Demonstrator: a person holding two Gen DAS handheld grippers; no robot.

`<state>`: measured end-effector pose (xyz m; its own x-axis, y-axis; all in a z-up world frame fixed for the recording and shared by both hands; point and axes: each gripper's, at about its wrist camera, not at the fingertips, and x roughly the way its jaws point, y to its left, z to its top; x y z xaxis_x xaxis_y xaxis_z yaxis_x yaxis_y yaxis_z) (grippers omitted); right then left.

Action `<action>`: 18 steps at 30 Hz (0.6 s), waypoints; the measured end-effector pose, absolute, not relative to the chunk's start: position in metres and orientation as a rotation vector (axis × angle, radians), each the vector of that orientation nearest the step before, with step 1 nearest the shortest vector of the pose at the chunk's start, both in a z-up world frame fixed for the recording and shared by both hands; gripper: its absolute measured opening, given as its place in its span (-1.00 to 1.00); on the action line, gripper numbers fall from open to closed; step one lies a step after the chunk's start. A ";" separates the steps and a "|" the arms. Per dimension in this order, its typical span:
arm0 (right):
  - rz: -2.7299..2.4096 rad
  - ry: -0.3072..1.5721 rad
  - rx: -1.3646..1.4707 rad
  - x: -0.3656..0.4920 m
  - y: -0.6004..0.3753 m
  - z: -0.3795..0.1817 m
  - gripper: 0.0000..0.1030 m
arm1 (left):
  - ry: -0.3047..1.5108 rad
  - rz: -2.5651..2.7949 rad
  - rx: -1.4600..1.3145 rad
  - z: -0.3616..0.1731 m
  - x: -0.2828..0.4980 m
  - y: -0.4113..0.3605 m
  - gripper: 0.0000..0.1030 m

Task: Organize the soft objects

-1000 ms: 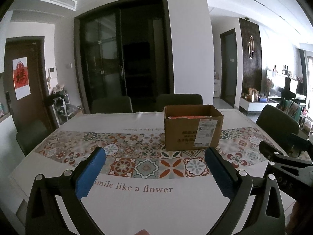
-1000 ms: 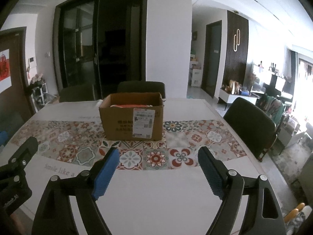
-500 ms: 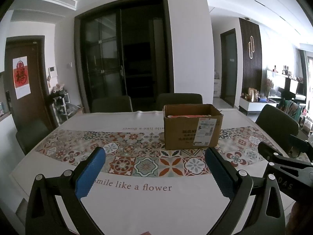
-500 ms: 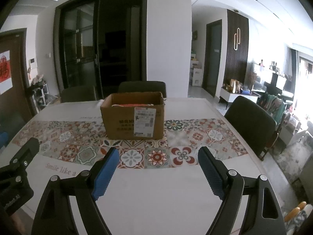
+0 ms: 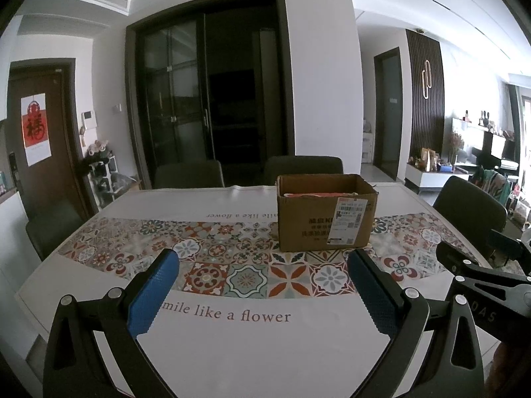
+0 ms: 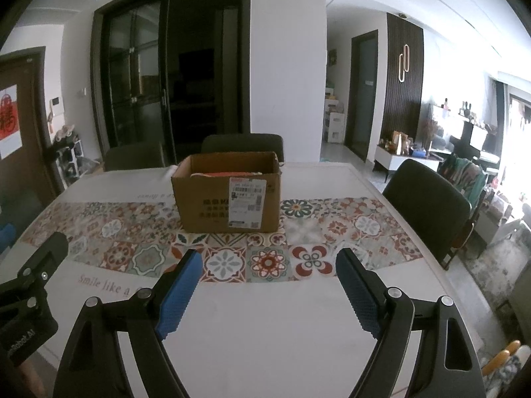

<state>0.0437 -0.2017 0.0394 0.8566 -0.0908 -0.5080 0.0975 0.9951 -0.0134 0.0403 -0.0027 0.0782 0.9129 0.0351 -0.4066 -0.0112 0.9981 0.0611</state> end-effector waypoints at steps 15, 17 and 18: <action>-0.098 0.538 0.010 0.043 -0.201 0.038 0.63 | 0.422 0.028 0.057 0.078 0.041 -0.002 1.00; -0.098 0.538 0.012 0.043 -0.201 0.038 0.62 | 0.422 0.025 0.056 0.078 0.041 -0.002 1.00; -0.098 0.539 0.011 0.043 -0.201 0.038 0.62 | 0.421 0.025 0.056 0.078 0.041 -0.002 1.00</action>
<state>0.0431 -0.2005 0.0384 0.8535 -0.0900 -0.5132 0.0958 0.9953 -0.0152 0.0410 -0.0023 0.0781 0.9124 0.0360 -0.4078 -0.0126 0.9981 0.0599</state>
